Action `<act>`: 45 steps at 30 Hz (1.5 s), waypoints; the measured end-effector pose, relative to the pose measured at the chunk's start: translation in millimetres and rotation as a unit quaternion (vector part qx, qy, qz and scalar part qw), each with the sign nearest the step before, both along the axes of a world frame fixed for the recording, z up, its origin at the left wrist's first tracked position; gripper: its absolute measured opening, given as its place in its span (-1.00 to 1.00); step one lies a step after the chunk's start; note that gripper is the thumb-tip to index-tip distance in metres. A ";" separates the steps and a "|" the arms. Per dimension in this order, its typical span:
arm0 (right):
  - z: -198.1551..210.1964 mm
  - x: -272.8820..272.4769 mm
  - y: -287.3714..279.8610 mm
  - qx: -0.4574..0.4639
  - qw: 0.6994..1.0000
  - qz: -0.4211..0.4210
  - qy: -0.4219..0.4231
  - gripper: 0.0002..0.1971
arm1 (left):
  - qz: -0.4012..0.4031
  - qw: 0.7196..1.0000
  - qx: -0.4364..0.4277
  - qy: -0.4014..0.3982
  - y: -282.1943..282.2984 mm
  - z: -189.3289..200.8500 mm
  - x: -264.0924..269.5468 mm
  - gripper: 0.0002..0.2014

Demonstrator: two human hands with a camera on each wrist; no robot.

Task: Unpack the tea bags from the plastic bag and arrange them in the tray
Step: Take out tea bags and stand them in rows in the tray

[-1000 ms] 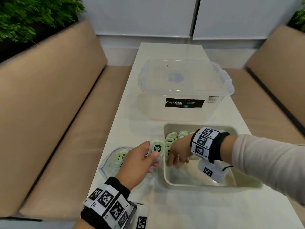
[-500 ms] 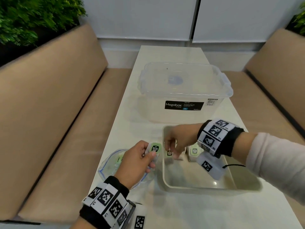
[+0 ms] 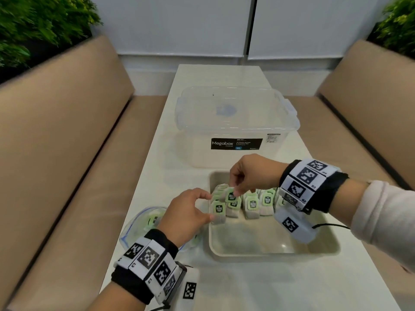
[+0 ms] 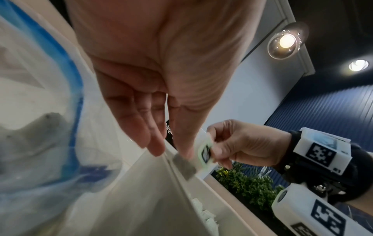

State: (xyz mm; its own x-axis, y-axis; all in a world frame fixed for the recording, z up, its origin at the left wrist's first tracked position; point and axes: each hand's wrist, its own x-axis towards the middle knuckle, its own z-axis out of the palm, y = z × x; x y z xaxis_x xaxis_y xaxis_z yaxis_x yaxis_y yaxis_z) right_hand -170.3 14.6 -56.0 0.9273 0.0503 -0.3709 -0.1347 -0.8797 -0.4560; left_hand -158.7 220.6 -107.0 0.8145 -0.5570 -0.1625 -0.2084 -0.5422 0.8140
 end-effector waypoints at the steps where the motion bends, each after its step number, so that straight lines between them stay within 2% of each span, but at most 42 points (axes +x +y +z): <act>1: -4.4 0.7 -2.7 -0.015 1.000 -0.001 0.010 -0.89 | -0.005 1.000 0.011 -0.005 0.5 -1.0 0.5 -0.66; 7: -33.7 9.4 -2.6 -0.122 0.987 0.049 0.095 -0.87 | -0.016 0.999 0.026 -0.007 2.3 -9.2 4.3 -0.69; 11: -48.2 16.6 0.8 -0.147 0.977 0.078 0.129 -0.81 | -0.022 0.999 0.029 -0.009 2.6 -11.4 5.6 -0.69; 23: -51.4 15.4 -0.1 -0.175 0.981 0.045 0.069 -0.86 | -0.038 0.998 0.041 -0.005 3.1 -14.2 9.2 -0.70; 27: -47.3 8.4 1.2 -0.126 0.971 0.108 0.169 -0.83 | -0.044 0.997 0.059 -0.006 0.4 -13.4 11.4 -0.58; 31: -63.3 5.8 5.7 -0.092 0.932 0.163 0.310 -0.55 | -0.042 0.997 0.062 -0.009 -0.2 -15.1 10.8 -0.54; 33: -71.8 7.9 8.6 -0.113 0.917 0.184 0.336 -0.48 | -0.043 0.997 0.063 -0.013 -0.1 -15.6 10.7 -0.54; 40: -73.5 17.7 7.6 -0.150 0.924 0.165 0.311 -0.50 | -0.046 0.996 0.066 -0.025 0.4 -17.1 10.3 -0.54; 45: -68.3 14.6 6.8 -0.143 0.929 0.158 0.302 -0.51 | -0.063 0.995 0.075 -0.023 5.1 -11.0 10.8 -0.57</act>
